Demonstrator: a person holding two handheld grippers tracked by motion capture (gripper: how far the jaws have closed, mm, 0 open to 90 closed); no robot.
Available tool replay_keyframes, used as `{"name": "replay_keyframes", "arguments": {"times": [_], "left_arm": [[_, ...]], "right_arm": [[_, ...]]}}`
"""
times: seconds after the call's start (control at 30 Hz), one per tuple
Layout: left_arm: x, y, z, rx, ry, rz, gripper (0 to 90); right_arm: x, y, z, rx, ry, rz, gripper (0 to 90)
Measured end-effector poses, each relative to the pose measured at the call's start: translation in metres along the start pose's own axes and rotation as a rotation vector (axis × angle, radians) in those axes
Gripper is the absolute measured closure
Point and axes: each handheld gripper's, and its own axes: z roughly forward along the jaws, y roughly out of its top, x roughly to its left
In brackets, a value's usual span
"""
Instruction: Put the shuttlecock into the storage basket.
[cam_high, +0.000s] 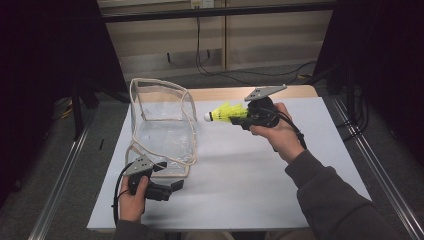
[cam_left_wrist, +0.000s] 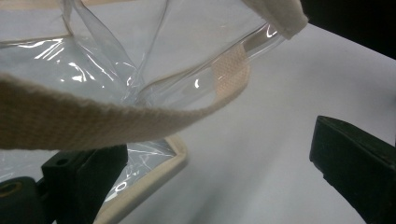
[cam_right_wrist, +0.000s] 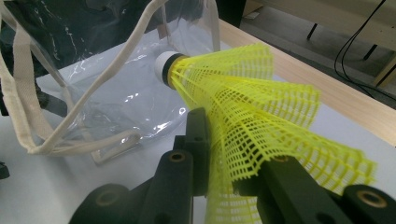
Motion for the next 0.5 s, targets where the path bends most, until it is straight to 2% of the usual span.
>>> {"name": "replay_keyframes", "arguments": {"times": [0.5], "left_arm": [[0.0, 0.0, 0.0, -0.003, -0.002, -0.002, 4.1]], "right_arm": [[0.01, 0.022, -0.001, -0.007, 0.015, -0.023, 79.9]]}}
